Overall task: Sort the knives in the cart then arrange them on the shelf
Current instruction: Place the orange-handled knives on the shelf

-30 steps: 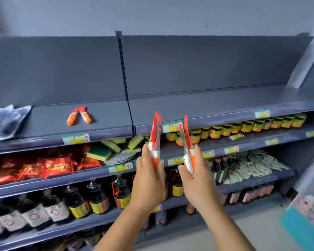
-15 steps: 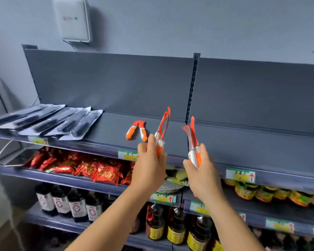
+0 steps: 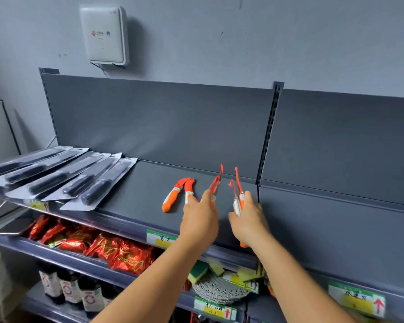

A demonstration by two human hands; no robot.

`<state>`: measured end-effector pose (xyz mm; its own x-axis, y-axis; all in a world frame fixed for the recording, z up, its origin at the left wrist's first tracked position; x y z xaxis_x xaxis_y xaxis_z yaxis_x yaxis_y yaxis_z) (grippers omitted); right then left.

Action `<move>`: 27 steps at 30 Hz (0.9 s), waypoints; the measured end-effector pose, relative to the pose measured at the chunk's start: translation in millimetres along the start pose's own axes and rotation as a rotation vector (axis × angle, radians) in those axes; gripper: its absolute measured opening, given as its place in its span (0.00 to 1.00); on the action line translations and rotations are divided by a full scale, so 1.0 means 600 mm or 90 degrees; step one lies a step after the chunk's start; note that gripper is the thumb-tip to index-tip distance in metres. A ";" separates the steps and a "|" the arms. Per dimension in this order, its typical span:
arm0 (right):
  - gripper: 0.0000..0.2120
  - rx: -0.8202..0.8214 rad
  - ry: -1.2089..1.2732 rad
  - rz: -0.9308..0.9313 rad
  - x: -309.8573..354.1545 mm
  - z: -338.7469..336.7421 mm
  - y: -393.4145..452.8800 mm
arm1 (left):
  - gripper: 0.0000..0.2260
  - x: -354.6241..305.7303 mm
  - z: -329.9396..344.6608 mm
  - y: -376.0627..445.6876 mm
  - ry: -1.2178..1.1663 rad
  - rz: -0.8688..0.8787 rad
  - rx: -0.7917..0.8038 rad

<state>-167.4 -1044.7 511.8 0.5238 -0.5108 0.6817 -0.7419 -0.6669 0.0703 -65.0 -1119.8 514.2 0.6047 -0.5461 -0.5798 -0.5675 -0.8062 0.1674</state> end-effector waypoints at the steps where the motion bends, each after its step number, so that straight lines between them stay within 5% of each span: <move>1: 0.17 0.006 -0.011 0.009 -0.002 0.007 0.012 | 0.15 0.002 0.007 0.013 0.010 -0.001 0.009; 11: 0.30 0.017 -0.199 0.041 0.008 0.066 0.086 | 0.20 0.039 0.065 0.106 0.256 0.099 0.047; 19: 0.25 0.084 -0.251 0.090 0.014 0.095 0.095 | 0.26 0.063 0.059 0.127 0.245 0.142 0.119; 27: 0.25 0.033 -0.206 0.105 0.031 0.072 0.071 | 0.24 0.055 0.034 0.119 0.205 0.194 0.137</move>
<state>-171.3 -1106.2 496.3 0.5104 -0.7534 0.4145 -0.8096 -0.5835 -0.0636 -97.3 -1190.9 490.8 0.5165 -0.8195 -0.2484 -0.8272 -0.5525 0.1029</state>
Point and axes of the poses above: each hand's wrist, its own y-axis towards the middle knuckle, its own z-axis out of the palm, x = y × z, the point moved 5 cm from there along y, towards the middle knuckle, and after that the axes turned 2 degrees about x, right-handed, at the moved point
